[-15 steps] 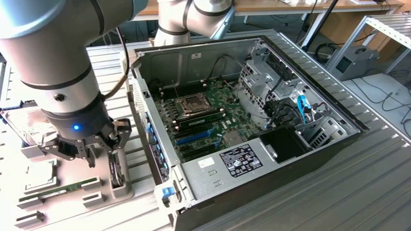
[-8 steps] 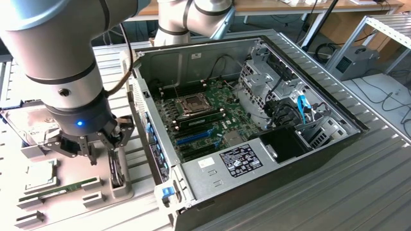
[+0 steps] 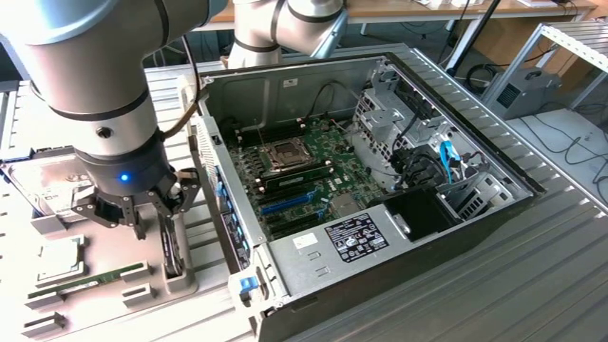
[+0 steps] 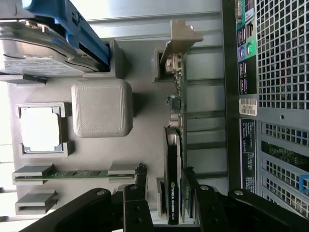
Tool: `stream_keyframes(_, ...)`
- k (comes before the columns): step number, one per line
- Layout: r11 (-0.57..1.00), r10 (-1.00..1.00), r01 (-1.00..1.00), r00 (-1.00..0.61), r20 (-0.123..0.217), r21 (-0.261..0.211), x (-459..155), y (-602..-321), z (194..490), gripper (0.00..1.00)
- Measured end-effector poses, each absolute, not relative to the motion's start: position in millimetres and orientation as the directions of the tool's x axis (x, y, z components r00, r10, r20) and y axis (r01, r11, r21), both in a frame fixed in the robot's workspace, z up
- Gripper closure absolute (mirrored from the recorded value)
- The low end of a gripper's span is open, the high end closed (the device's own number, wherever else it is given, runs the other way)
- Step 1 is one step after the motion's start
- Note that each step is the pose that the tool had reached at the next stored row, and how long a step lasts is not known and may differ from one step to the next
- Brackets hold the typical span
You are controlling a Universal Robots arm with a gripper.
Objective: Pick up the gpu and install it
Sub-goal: 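Pick up the gpu and move the gpu toward the slot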
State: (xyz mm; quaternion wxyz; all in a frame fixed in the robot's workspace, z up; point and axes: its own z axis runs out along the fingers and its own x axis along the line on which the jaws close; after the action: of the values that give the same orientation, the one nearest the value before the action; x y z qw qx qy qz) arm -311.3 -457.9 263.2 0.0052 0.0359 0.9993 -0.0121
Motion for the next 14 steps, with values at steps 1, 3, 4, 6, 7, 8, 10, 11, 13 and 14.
stream_keyframes(1,0.997,0.072,0.072,-0.997,-0.01,-0.024,-311,-456,262,0.58)
stream_keyframes(3,0.997,0.071,0.071,-0.997,-0.006,-0.026,-310,-451,260,0.58)
stream_keyframes(4,0.997,0.071,0.071,-0.997,-0.005,-0.026,-310,-449,258,0.58)
stream_keyframes(6,0.997,0.071,0.071,-0.997,-0.004,-0.026,-310,-447,257,0.58)
stream_keyframes(7,0.997,0.071,0.071,-0.997,-0.003,-0.027,-311,-446,258,0.58)
stream_keyframes(8,0.997,0.071,0.071,-0.997,-0.002,-0.028,-311,-446,258,0.58)
stream_keyframes(10,0.997,0.071,0.071,-0.997,-0.005,-0.026,-310,-445,258,0.58)
stream_keyframes(11,0.997,0.071,0.071,-0.997,-0.006,-0.025,-310,-444,258,0.58)
stream_keyframes(13,0.997,0.071,0.071,-0.997,-0.008,-0.023,-309,-444,261,0.58)
stream_keyframes(14,0.997,0.071,0.072,-0.997,-0.008,-0.022,-309,-444,262,0.58)
